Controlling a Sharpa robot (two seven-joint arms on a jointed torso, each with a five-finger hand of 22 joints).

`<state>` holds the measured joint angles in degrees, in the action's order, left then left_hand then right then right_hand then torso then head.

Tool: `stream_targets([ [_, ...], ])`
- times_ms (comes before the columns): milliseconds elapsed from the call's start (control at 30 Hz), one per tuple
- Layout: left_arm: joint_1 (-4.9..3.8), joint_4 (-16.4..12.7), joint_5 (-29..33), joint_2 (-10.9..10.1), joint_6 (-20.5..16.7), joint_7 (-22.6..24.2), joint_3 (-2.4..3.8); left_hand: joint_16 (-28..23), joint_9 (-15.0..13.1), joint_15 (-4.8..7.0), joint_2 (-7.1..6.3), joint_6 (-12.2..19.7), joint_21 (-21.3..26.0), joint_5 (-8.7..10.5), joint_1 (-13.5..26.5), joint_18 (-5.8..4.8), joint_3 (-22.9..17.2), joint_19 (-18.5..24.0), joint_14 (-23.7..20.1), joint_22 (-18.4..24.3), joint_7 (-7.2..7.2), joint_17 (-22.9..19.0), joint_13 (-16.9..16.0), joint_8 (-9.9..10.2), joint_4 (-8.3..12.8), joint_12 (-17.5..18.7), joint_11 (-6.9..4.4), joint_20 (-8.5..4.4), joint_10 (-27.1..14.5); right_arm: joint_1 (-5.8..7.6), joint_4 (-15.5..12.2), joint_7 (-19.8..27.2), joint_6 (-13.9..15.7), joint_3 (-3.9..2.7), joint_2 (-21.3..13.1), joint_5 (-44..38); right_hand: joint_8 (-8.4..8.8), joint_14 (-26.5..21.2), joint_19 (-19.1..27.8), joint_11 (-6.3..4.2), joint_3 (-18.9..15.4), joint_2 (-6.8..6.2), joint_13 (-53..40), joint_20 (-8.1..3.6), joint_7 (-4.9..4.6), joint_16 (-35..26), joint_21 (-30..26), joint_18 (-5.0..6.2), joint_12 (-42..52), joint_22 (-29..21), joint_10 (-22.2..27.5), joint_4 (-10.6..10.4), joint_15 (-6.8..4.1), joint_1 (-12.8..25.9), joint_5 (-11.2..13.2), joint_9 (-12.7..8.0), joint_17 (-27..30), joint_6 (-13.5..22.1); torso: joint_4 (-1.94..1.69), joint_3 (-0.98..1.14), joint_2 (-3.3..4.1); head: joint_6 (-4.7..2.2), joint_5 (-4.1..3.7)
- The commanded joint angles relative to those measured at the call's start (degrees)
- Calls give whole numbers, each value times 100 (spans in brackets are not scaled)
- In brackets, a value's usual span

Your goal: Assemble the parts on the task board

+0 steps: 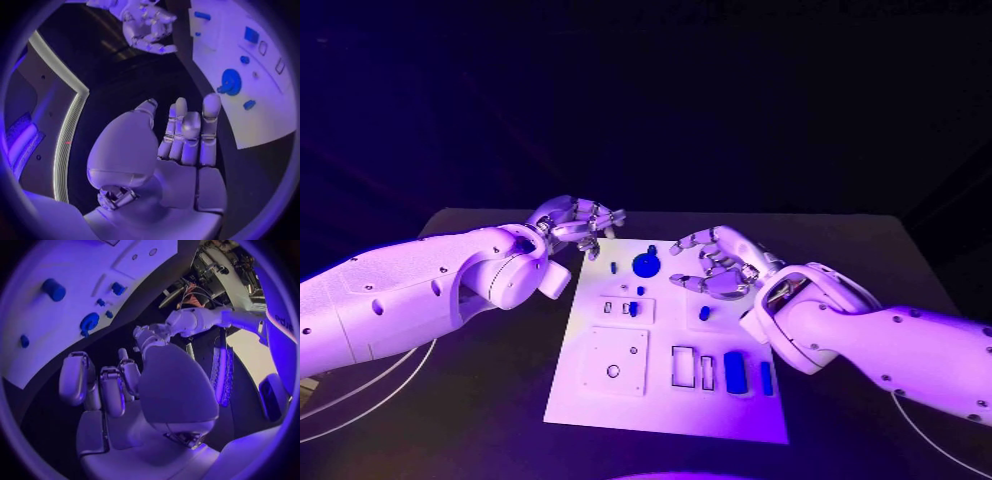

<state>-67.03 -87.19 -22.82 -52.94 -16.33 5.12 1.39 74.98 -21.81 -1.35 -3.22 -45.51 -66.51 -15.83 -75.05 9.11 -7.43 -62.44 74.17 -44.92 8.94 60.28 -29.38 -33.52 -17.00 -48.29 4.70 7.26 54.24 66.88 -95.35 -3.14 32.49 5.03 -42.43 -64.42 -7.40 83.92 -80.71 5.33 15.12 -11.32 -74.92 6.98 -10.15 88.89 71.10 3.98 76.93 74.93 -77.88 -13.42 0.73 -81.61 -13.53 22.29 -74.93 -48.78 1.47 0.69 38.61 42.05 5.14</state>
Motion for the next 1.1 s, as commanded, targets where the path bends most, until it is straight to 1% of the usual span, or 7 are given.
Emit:
stream_targets([
  [33,-10,6,-1821,24,1137,-1543,4,441,-255,74,42,-3,-518,3,242,-166,-46,-306,445,-710,-85,725,-345,-359,8,-524,-65,-46,15,86,-143,707,-183,-6,-248,1249,-10,528,35,-5,24,-9,-151,-10,-6,-10,-22,41,-34,252,34,1,25,-34,-32,1,-1207,-41,42,11,-78,38,41],
  [100,-16,-1,-2257,41,1520,-1958,5,666,-454,146,49,-16,-788,-3,406,-226,-65,-511,691,-1097,-171,1136,-575,-604,6,-836,-150,-110,62,155,-195,745,-198,-11,-431,1488,-15,527,34,-7,26,-9,-152,-10,-5,-11,-22,40,-32,253,32,-5,24,-28,-45,2,-1204,-49,52,23,-98,53,60],
  [133,-19,-5,-2424,52,1672,-2108,5,701,-494,158,39,-5,-831,-1,424,-237,-72,-541,728,-1159,-183,1205,-667,-644,14,-914,-158,-122,91,180,-205,753,-197,-12,-492,1570,-17,527,36,-7,26,-9,-152,-11,-5,-11,-28,42,-32,249,32,-9,24,-24,-52,2,-1204,-53,56,29,-104,58,65],
  [400,-36,80,-3328,286,2568,-3053,5,761,-634,170,45,17,-914,64,773,-251,36,-561,795,-1261,-201,1336,-825,-783,2,-1053,-171,-143,106,319,-74,761,-184,-17,-791,2082,-33,526,33,-13,34,-15,-141,-16,2,-14,-38,42,-36,247,34,-43,18,10,-128,5,-1199,-78,65,59,-144,115,102],
  [500,-38,143,-3496,396,2716,-3189,4,766,-674,176,47,17,-938,90,855,-257,68,-574,801,-1296,-210,1350,-869,-827,2,-1086,-179,-146,122,339,-21,751,-182,-17,-819,2159,-33,526,33,-13,34,-15,-141,-16,2,-14,-38,42,-36,247,34,-43,18,10,-128,5,-1199,-78,62,68,-140,133,113],
  [767,-41,404,-3774,717,2924,-3362,-13,790,-740,188,51,14,-976,117,944,-266,108,-603,829,-1357,-228,1405,-938,-898,2,-1140,-193,-153,156,377,70,698,-192,-18,-837,2232,-35,520,48,-15,34,-20,-125,-17,3,-24,-73,49,-50,226,47,-52,17,20,-155,4,-1176,-78,66,51,-134,167,131],
  [1100,-41,567,-3810,936,3017,-3402,-83,807,-768,191,55,22,-1000,119,987,-275,127,-629,847,-1403,-231,1444,-948,-924,3,-1147,-196,-156,154,383,120,653,-218,-17,-825,2240,-35,519,51,-15,34,-21,-123,-18,3,-27,-79,50,-51,222,48,-56,16,23,-163,4,-1169,-79,69,45,-134,205,113],
])
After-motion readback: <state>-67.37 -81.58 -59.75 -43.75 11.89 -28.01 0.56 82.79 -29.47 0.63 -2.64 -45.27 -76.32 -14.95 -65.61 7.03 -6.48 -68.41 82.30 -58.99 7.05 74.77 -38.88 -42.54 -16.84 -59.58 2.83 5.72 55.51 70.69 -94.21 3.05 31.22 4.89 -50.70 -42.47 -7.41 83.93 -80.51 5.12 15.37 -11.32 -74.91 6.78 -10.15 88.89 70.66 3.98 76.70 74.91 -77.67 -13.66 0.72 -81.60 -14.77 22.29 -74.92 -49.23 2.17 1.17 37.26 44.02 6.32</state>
